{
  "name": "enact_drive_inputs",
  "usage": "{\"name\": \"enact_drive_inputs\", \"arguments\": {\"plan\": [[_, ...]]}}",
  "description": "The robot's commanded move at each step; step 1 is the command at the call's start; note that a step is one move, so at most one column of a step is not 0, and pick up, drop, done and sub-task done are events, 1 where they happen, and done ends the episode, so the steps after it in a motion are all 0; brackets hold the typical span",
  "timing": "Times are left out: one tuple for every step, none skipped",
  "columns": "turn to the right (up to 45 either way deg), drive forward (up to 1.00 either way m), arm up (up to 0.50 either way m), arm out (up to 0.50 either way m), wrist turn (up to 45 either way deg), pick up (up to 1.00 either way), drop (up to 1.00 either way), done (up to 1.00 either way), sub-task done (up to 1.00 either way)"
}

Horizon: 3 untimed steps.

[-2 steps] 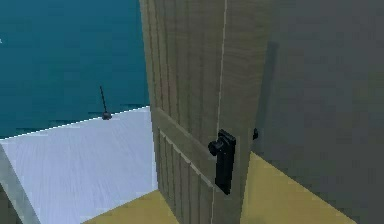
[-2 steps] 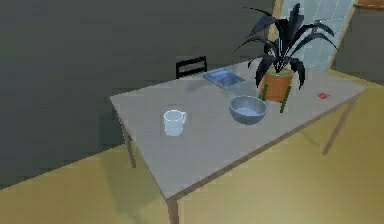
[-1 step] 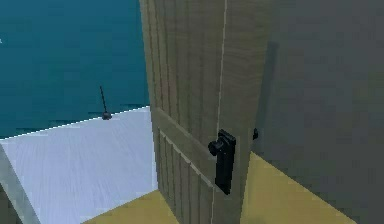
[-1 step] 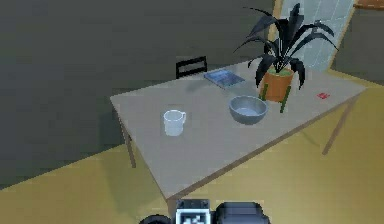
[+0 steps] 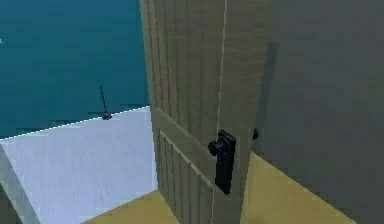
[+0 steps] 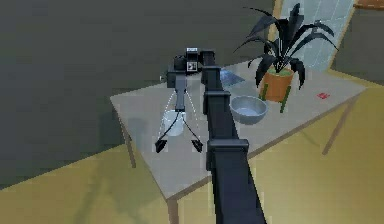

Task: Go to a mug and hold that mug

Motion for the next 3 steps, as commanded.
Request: {"name": "enact_drive_inputs", "arguments": {"plan": [[0.0,0.0,0.0,0.0,45.0,0.0,0.0,0.0,0.0],[0.0,0.0,0.0,0.0,45.0,0.0,0.0,0.0,0.0],[0.0,0.0,0.0,0.0,45.0,0.0,0.0,0.0,0.0]]}}
